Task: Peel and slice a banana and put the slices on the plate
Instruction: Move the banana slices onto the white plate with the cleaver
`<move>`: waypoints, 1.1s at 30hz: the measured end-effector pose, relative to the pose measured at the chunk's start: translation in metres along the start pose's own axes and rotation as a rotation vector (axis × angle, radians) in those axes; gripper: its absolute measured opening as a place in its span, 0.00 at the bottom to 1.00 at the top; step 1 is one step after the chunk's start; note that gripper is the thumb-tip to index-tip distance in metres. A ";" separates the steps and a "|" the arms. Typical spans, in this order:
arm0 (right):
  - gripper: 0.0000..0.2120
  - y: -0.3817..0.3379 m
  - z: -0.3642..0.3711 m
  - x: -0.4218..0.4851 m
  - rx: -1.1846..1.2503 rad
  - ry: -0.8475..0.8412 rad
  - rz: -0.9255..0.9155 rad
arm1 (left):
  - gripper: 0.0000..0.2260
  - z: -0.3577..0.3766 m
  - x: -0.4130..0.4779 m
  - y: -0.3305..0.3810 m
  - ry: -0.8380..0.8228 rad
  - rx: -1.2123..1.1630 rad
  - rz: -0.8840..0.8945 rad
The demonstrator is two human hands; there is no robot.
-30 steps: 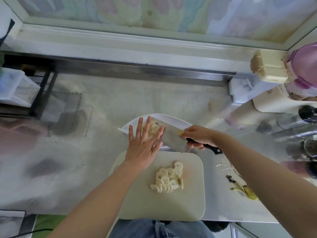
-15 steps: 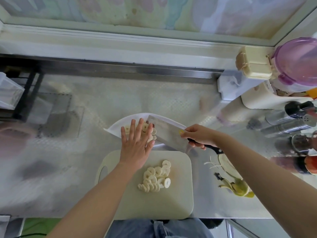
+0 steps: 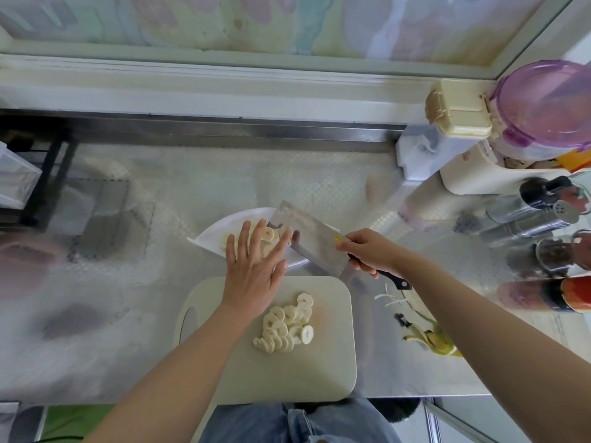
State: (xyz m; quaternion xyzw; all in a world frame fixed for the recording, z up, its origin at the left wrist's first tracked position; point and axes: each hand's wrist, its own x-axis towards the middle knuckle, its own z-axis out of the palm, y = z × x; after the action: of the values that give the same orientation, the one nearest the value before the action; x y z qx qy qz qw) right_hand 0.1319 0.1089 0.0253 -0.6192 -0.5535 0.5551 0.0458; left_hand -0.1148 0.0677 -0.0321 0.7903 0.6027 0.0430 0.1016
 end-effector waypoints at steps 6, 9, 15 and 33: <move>0.18 0.000 0.005 -0.005 0.002 -0.004 0.024 | 0.28 0.005 0.000 0.005 -0.115 0.032 -0.027; 0.17 0.004 0.003 -0.013 0.013 0.015 0.036 | 0.28 0.006 -0.002 0.002 -0.150 0.046 -0.030; 0.18 0.015 -0.004 -0.027 -0.008 0.063 0.050 | 0.27 0.004 0.001 0.009 -0.100 0.018 -0.025; 0.20 0.020 0.008 -0.034 0.048 0.131 0.060 | 0.26 -0.004 0.004 0.019 -0.195 0.052 -0.057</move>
State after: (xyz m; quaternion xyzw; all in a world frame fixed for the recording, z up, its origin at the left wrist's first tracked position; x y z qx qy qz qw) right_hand 0.1466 0.0719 0.0301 -0.6692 -0.5170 0.5277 0.0801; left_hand -0.0961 0.0676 -0.0246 0.7758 0.6129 -0.0529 0.1403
